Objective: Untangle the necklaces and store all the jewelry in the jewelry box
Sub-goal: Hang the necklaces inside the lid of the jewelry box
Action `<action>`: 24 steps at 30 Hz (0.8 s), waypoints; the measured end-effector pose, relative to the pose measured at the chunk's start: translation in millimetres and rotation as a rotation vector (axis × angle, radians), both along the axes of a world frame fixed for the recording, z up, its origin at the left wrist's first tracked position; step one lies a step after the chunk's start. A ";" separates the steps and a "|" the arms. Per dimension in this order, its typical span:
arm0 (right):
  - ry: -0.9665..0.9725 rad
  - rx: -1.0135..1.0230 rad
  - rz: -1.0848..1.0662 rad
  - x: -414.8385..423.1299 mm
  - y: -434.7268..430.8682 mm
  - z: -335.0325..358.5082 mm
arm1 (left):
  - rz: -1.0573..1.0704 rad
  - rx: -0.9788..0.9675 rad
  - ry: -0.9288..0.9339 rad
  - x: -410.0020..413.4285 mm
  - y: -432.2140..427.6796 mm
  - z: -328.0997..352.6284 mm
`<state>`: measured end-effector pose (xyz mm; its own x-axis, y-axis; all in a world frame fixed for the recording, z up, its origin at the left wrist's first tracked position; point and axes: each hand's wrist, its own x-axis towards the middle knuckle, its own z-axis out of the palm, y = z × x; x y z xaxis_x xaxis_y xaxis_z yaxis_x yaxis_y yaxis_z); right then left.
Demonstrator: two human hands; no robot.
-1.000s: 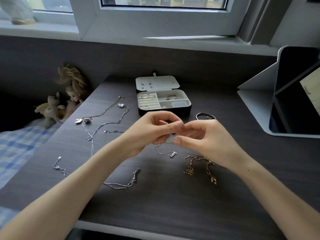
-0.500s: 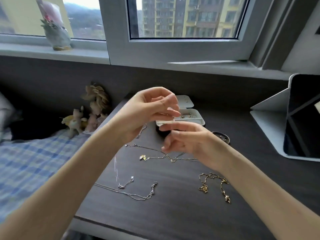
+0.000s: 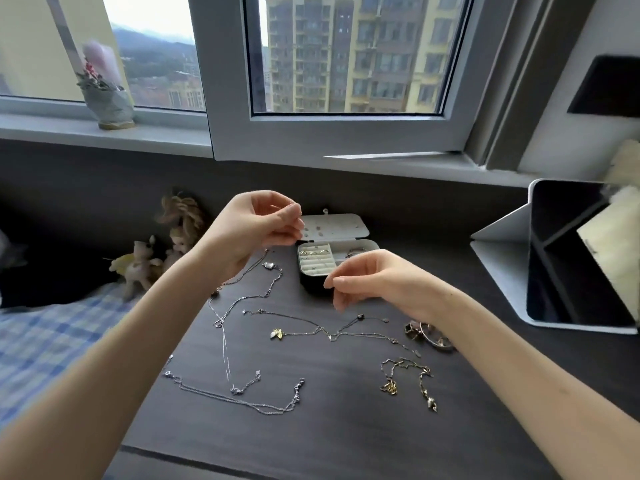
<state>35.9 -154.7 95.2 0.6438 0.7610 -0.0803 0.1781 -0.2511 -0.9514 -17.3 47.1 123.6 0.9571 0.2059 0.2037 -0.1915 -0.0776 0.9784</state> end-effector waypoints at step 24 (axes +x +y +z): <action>-0.348 -0.034 -0.300 19.4 -45.4 63.1 | -0.156 0.994 -0.102 40.3 -70.6 54.4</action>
<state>55.2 -200.0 158.3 0.8286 0.5372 0.1577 0.3998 -0.3705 -0.8384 22.9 -23.6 178.0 0.9275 -0.2270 0.2970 -0.3477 -0.8156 0.4625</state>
